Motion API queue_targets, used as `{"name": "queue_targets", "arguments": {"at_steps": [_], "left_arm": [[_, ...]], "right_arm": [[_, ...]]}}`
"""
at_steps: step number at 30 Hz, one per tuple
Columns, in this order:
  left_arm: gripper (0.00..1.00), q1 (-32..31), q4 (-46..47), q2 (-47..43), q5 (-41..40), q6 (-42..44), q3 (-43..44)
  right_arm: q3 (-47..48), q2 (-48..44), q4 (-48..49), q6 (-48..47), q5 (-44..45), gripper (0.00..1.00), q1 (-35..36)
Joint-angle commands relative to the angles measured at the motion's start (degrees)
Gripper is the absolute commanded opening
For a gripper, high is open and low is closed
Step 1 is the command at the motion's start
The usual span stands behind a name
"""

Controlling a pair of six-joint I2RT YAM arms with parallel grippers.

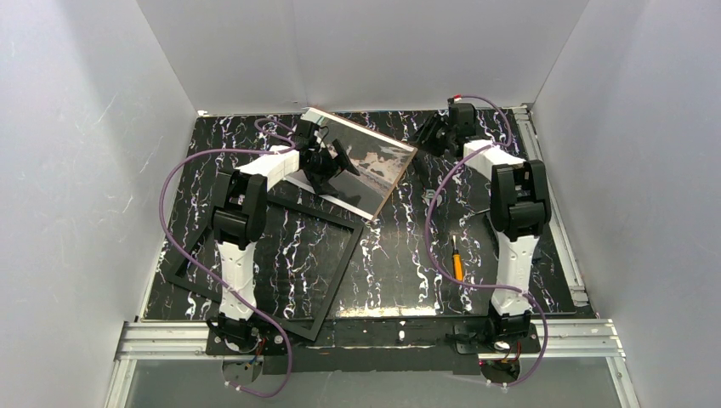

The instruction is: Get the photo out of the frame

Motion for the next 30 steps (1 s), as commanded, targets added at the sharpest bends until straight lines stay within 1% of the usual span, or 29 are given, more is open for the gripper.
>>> {"name": "queue_targets", "arguments": {"at_steps": [1,6,11,14,21,30], "left_arm": [[0.95,0.7,-8.2,0.1,-2.4,-0.1,-2.5],[0.95,0.9,-9.6,0.3,-2.4,0.1,-2.1],[0.95,1.0,-10.1,0.9,-2.4,-0.2,-1.9],[0.95,1.0,-10.2,1.0,-2.2,-0.5,-1.8],[0.95,1.0,-10.7,1.5,-1.8,-1.2,-1.0],[0.95,1.0,-10.7,2.2,-1.1,-1.5,-0.4]], "right_arm": [[7.7,4.6,-2.7,-1.0,0.7,0.54,-0.5],[13.6,8.9,-6.1,-1.0,1.3,0.55,-0.6],[17.2,10.5,-9.1,-2.4,3.7,0.61,-0.9],[18.7,11.4,-11.0,-3.1,4.2,0.63,-1.0],[19.5,13.0,-11.4,-1.6,2.2,0.66,-1.0],[18.3,13.7,-10.4,1.0,0.1,0.67,-1.0]]}}
